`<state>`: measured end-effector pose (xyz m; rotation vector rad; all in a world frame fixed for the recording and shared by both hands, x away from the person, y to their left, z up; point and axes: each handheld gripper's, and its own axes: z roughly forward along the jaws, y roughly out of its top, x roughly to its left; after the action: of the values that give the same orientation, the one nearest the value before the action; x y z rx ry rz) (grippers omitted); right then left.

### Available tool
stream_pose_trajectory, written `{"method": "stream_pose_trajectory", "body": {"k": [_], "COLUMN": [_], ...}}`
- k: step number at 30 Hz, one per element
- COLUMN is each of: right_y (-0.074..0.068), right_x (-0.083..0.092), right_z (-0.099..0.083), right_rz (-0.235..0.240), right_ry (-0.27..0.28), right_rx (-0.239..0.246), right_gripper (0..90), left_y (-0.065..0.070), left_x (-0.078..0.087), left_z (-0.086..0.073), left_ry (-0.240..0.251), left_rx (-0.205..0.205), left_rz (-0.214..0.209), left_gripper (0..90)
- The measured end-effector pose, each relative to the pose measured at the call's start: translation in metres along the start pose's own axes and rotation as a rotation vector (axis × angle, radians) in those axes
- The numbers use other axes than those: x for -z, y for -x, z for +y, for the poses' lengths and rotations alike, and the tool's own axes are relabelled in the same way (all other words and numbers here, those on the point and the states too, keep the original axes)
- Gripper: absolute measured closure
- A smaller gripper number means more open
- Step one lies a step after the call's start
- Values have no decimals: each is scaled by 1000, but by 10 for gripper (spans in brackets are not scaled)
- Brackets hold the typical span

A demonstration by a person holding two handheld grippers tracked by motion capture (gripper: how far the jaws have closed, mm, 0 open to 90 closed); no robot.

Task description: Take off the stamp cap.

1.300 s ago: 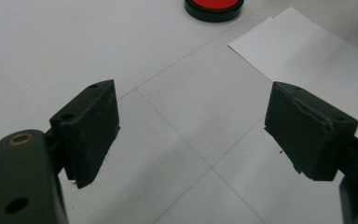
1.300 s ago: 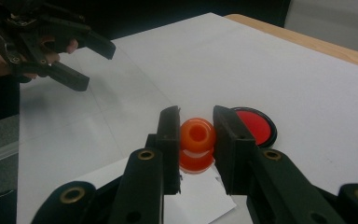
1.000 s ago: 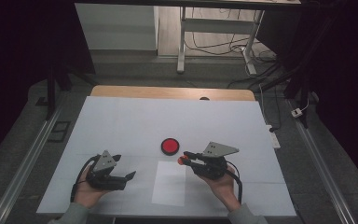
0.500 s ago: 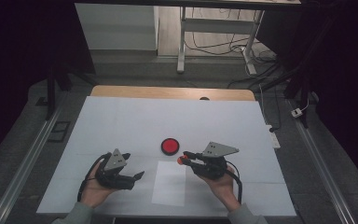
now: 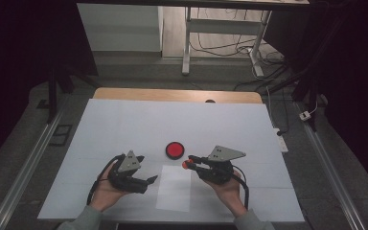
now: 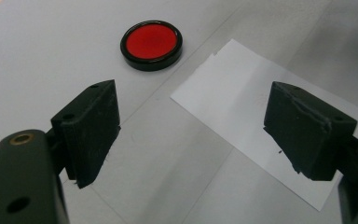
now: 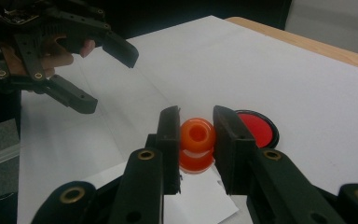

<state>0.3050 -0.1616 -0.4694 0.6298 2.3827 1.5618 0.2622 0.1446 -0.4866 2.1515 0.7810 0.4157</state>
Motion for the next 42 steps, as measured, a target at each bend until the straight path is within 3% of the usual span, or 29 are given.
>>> {"method": "stream_pose_trajectory", "body": {"k": [13, 42], "right_y": [0, 0], "right_x": [1, -1], "right_z": [0, -1], "right_rz": [-3, -5], "right_ry": [3, -4], "right_rx": [-1, 3], "right_gripper": [718, 718], "left_y": [4, 28], "left_x": [-7, -33], "left_z": [8, 48], "left_ry": [-5, -3], "left_rx": [-15, -119], "left_rz": [-14, -64], "left_gripper": [186, 186]}}
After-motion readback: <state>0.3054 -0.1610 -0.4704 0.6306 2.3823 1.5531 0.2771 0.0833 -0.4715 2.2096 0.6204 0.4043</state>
